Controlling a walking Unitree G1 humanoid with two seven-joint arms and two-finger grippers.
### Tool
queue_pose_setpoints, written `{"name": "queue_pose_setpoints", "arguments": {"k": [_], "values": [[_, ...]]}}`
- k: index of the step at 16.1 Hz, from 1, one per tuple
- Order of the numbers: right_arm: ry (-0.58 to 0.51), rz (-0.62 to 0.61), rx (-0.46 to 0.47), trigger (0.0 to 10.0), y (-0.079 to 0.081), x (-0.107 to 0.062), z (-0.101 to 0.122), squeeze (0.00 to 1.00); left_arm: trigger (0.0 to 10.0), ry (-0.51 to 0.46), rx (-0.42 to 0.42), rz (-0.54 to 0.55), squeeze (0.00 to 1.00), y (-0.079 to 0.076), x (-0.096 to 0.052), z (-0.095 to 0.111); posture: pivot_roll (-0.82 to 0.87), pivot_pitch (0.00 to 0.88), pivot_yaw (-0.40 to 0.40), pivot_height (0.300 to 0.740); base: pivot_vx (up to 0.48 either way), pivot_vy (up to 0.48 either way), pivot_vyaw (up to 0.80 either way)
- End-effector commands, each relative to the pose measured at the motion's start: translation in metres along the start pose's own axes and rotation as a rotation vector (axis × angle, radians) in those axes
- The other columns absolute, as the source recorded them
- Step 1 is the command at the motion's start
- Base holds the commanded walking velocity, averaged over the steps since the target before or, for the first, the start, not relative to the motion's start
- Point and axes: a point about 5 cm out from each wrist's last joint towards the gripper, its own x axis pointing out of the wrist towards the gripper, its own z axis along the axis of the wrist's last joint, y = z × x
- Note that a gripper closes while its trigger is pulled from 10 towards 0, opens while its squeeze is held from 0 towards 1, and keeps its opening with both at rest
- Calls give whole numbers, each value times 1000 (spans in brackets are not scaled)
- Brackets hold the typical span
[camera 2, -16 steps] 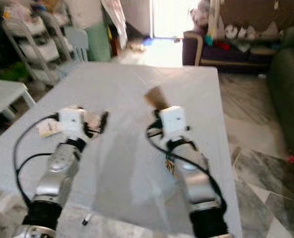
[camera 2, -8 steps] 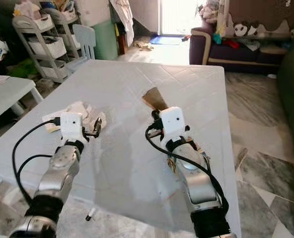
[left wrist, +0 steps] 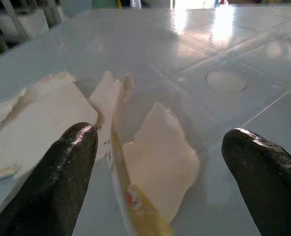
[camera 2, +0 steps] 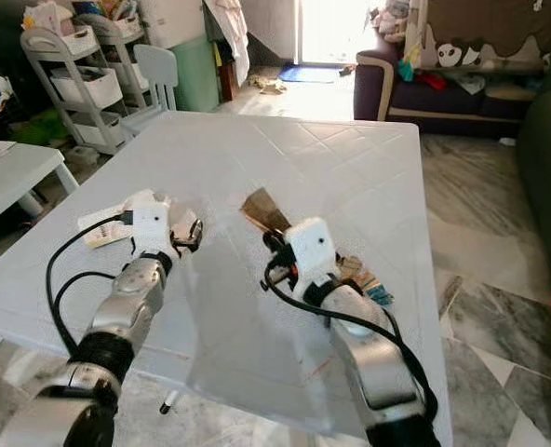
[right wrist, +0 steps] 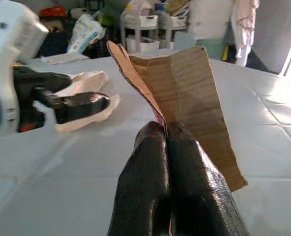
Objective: Picking trash to rubbish bin
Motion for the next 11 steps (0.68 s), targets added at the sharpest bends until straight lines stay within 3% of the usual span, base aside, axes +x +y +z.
{"name": "queue_pose_setpoints", "arguments": {"k": [1, 4, 6, 11], "values": [[-12, 40, 8, 10000, 6, -3, 6, 0, 10000, 23, -2, 19, 0, 7, 2, -2, -209, 3, 77, 740, 0, 0, 0], [14, 68, 20, 10000, 7, -11, 4, 0, 10000, 74, 20, 40, 0, 12, 5, -6, -225, 3, 90, 740, 0, 0, 0], [15, 64, 17, 10000, 5, -12, 5, 0, 0, 95, 12, 35, 0, 13, 5, -10, -234, 0, 100, 740, 0, 0, 0], [20, 60, 22, 10000, 4, -13, 8, 0, 0, 89, -9, 13, 0, 12, 6, -12, -230, 0, 98, 740, 0, 0, 0]]}}
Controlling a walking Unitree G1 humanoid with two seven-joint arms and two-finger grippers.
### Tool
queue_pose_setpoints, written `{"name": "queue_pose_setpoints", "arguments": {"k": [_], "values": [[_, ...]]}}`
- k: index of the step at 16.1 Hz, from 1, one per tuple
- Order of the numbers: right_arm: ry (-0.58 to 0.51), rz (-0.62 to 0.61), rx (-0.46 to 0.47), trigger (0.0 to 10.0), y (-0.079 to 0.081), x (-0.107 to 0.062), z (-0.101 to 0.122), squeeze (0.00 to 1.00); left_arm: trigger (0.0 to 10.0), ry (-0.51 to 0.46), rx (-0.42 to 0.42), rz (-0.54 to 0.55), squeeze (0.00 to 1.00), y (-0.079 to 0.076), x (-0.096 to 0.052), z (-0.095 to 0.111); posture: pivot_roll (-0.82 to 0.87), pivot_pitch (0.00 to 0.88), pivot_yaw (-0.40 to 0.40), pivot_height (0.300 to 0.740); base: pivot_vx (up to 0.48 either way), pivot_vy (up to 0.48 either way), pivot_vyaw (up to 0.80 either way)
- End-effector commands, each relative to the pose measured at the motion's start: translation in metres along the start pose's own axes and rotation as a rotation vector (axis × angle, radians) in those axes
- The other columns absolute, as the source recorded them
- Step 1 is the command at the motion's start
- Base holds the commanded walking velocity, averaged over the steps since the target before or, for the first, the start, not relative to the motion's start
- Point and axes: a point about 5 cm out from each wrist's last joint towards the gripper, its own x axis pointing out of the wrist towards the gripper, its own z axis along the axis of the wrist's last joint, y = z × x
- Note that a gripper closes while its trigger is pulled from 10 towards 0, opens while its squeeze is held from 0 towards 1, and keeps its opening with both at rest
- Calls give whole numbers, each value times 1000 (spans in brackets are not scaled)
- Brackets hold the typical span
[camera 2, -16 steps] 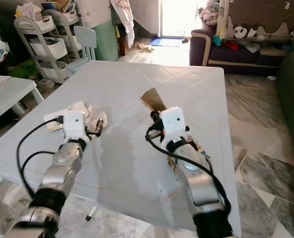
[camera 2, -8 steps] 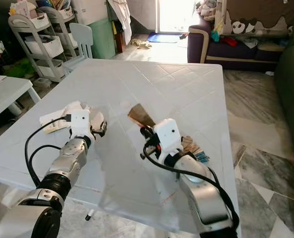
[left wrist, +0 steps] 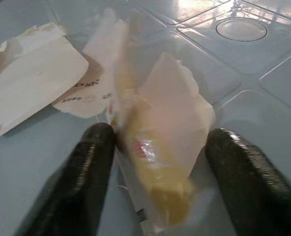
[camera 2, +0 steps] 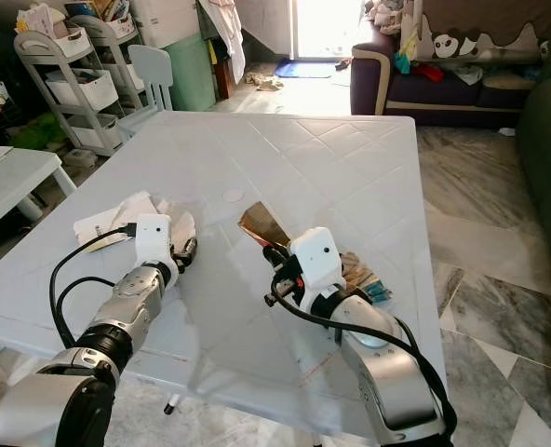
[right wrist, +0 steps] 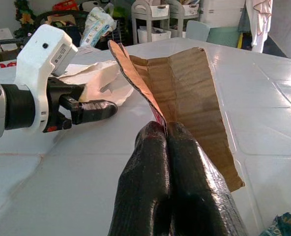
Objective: Picking trash to rubbish bin
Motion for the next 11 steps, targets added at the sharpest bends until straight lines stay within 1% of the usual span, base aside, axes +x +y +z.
{"name": "queue_pose_setpoints", "arguments": {"k": [1, 6, 11], "values": [[-21, 3, 3, 10000, 0, 1, 7, 0, 0, -30, -2, 2, 0, 3, 3, 11, -228, 0, 98, 740, 0, 0, 0], [-16, 24, 14, 10000, 3, 2, 7, 0, 0, -29, 0, -5, 0, 6, 2, 8, -222, 0, 98, 740, 0, 0, 0], [-19, 34, 30, 10000, 4, 6, 6, 0, 0, -53, -9, -20, 0, 5, 2, 11, -195, 0, 95, 740, 0, 0, 0]]}}
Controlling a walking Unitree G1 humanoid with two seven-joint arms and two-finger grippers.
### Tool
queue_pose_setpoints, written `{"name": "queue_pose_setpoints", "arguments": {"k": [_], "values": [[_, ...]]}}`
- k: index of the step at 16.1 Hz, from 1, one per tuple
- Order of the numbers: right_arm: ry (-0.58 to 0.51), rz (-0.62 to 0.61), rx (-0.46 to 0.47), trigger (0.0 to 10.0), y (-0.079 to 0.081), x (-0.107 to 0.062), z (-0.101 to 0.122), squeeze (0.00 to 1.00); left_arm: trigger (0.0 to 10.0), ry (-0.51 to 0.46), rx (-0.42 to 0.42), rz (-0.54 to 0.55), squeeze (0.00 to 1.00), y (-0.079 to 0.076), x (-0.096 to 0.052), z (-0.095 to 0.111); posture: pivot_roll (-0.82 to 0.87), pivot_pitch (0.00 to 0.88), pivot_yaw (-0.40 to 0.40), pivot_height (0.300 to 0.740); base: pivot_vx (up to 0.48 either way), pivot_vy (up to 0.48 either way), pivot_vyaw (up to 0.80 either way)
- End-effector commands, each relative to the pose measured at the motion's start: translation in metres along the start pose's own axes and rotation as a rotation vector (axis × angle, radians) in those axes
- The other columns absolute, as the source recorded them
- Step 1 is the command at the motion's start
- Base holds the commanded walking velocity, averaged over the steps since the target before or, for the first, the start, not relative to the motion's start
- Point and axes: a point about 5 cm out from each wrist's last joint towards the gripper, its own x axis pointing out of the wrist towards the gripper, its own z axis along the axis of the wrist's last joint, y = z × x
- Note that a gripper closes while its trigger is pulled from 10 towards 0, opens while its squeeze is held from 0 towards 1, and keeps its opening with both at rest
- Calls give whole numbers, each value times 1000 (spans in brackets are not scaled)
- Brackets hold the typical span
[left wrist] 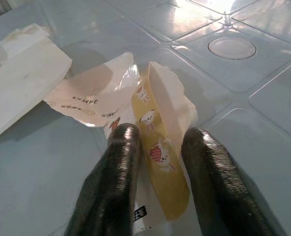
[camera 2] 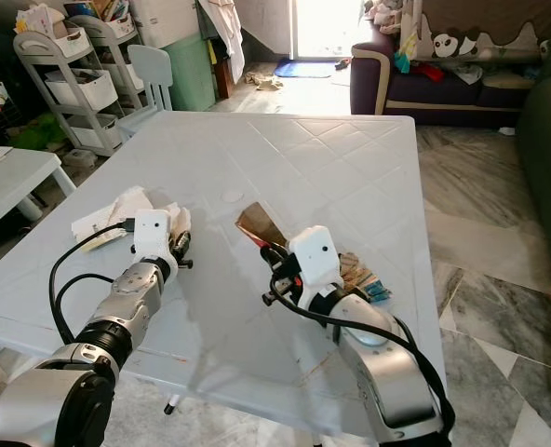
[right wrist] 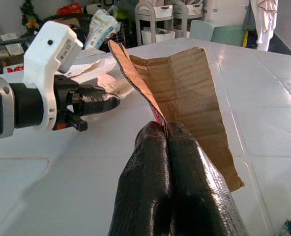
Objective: Picking trash to rubbish bin
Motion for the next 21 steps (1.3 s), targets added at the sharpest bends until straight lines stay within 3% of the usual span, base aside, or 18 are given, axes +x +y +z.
{"name": "queue_pose_setpoints", "arguments": {"k": [1, 11, 15, 17, 18, 21], "values": [[-15, 19, 5, 10000, 3, 4, 3, 0, 0, -14, -4, 6, 0, 6, 0, 4, -193, 0, 95, 740, 0, 0, 0], [-19, 26, -5, 10000, 1, 10, 4, 0, 0, -164, -48, -44, 0, -3, -2, 17, -174, 0, 85, 740, 0, 0, 0], [-46, -26, -17, 10000, -2, 13, 6, 0, 0, -378, 25, -118, 0, -16, -10, 47, -165, 0, 87, 740, 0, 0, 0], [-61, -70, -12, 10000, -8, 14, 8, 0, 0, -459, 73, -85, 0, -10, -17, 57, -158, 0, 86, 740, 0, 0, 0], [-67, -82, -31, 10000, -10, 14, 9, 0, 0, -494, 105, -30, 0, 2, -25, 60, -146, 0, 83, 740, 0, 0, 0], [-71, -86, -31, 10000, -11, 15, 9, 0, 0, -500, 112, 33, 0, 18, -37, 56, -137, 0, 80, 740, 0, 0, 152]]}}
